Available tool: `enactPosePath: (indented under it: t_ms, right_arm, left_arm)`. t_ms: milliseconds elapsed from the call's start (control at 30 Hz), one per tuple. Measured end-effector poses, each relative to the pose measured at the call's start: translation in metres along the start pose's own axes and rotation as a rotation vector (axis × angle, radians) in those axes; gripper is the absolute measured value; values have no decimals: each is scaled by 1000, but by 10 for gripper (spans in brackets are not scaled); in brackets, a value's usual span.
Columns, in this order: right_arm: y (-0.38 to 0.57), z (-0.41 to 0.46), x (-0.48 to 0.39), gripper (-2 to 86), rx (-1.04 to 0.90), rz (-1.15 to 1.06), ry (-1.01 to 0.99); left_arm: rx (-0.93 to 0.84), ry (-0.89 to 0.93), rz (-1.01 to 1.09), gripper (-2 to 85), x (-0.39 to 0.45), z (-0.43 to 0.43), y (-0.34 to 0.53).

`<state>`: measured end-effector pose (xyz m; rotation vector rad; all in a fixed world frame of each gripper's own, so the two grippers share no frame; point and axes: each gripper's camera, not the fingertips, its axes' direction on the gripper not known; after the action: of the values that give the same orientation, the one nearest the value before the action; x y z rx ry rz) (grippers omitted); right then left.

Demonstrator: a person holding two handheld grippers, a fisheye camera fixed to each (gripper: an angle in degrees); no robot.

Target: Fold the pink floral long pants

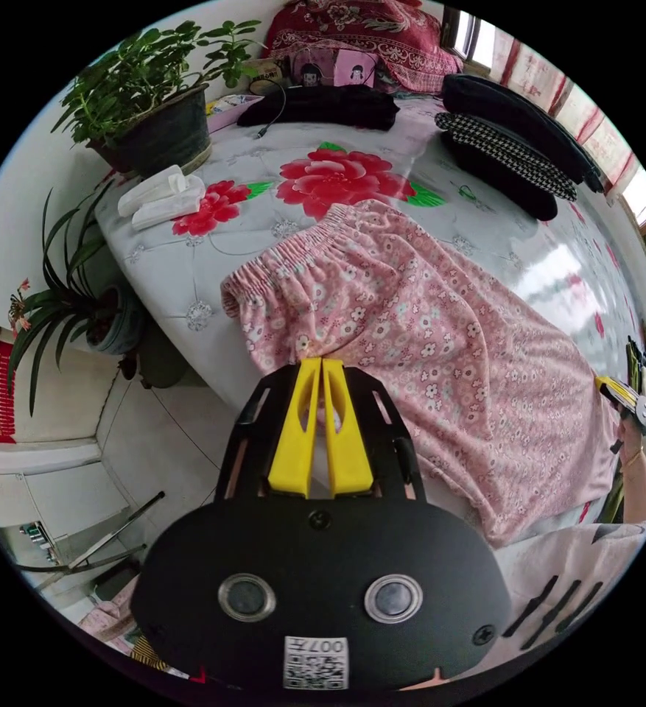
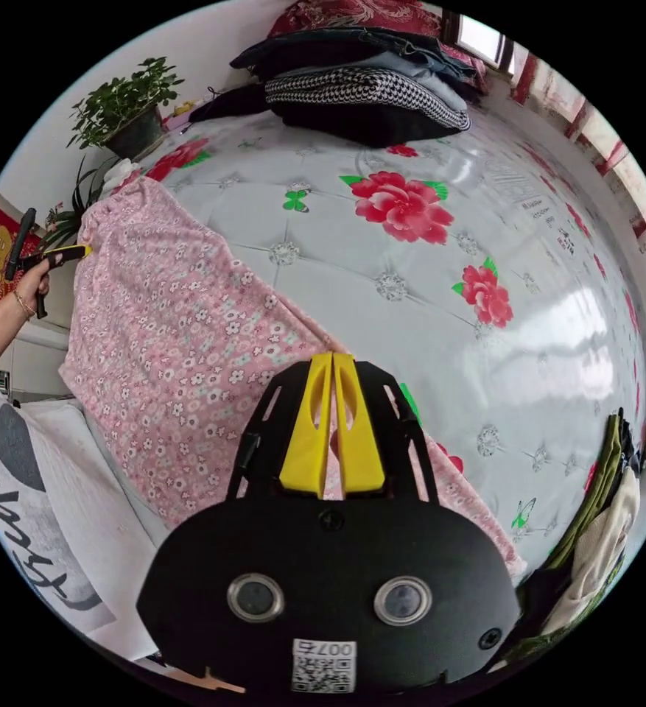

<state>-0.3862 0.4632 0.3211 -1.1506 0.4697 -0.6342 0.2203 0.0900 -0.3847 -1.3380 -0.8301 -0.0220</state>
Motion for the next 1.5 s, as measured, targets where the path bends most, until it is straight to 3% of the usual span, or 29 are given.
enactPosePath:
  t_ms: [200, 267, 400, 500, 567, 767, 900, 1200, 1367, 1500]
  right_arm:
    - [5, -16, 43, 2, 65, 141, -17]
    - [24, -39, 58, 8, 133, 215, -52]
    - [110, -77, 91, 28, 242, 390, -320]
    - [194, -70, 105, 36, 233, 604, -520]
    - [244, -61, 107, 39, 206, 724, -606]
    - [345, -27, 108, 53, 197, 963, -864]
    - [350, -6, 117, 62, 279, 950, -943]
    - [308, 22, 123, 67, 481, 959, -1073]
    - [314, 27, 128, 56, 512, 1033, -1096]
    - [323, 24, 122, 41, 442, 1078, -1094]
  left_arm:
    - [10, 33, -33, -8, -6, 1, 5]
    - [130, -70, -85, -5, -4, -36, 25]
    - [291, 34, 170, 23, 35, -83, 28]
    - [172, 411, 550, 63, 113, -65, -29]
    - [101, 518, 710, 78, 167, -42, -61]
    - [-221, 690, 1142, 107, 355, 46, -134]
    - [-415, 623, 1312, 110, 427, 90, -146]
    - [-709, 681, 1455, 102, 504, 125, -167]
    - [-818, 706, 1468, 15, 517, 154, -159]
    - [-856, 779, 1383, -2, 502, 168, -169]
